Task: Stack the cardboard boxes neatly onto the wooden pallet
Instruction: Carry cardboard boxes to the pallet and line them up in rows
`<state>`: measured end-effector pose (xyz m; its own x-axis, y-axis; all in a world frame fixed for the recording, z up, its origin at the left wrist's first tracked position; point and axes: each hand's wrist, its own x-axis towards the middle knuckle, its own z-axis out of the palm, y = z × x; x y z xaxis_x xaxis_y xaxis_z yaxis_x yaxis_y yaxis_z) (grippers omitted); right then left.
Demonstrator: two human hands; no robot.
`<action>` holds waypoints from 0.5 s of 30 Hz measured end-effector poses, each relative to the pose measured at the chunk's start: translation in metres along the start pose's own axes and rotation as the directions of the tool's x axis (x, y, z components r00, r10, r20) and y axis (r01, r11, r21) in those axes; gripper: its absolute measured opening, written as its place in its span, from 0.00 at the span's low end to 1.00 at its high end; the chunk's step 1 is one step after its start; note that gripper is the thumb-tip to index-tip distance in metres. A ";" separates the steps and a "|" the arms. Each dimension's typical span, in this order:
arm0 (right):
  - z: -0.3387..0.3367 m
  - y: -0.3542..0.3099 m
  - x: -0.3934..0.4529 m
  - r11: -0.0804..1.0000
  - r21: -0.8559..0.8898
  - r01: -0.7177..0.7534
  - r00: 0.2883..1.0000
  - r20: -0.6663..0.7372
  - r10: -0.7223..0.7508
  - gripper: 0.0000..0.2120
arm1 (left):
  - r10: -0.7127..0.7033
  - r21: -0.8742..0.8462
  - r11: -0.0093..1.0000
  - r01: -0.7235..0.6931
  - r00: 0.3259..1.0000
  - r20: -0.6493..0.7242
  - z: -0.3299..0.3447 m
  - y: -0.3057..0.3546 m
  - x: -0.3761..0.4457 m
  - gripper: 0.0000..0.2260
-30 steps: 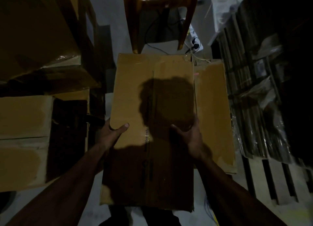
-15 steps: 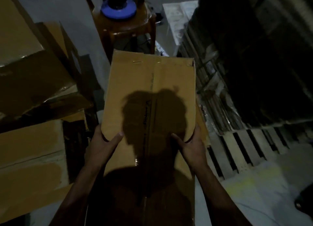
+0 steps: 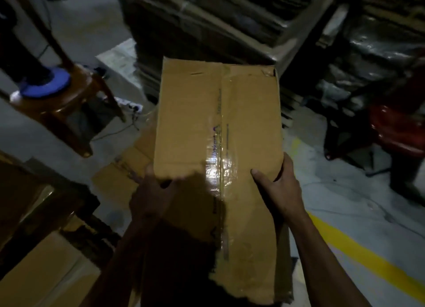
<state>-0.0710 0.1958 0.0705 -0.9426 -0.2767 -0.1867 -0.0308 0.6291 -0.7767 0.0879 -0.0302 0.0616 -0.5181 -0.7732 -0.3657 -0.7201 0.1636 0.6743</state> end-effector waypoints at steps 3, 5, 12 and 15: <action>-0.038 0.016 -0.027 0.997 0.038 -0.070 0.987 -0.141 0.075 0.41 | 0.115 -0.029 0.993 -0.113 0.991 0.062 0.011 0.036 -0.021 0.34; -0.061 0.028 -0.040 0.993 0.064 -0.102 0.970 -0.216 0.114 0.40 | 0.203 -0.050 0.979 -0.197 0.969 0.140 0.023 0.053 -0.028 0.34; -0.144 0.089 -0.065 0.959 0.185 -0.214 0.869 -0.413 0.274 0.39 | 0.407 -0.100 0.912 -0.397 0.847 0.342 0.101 0.130 -0.059 0.30; -0.182 0.124 -0.064 0.932 0.241 -0.270 0.812 -0.464 0.355 0.43 | 0.471 -0.127 0.879 -0.460 0.793 0.387 0.153 0.162 -0.072 0.33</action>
<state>-0.0748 0.4237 0.0952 -0.9302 0.3359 -0.1477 0.3056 0.4865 -0.8185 -0.0625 0.1463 0.0992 -0.9284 -0.2990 -0.2209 -0.3361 0.4216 0.8422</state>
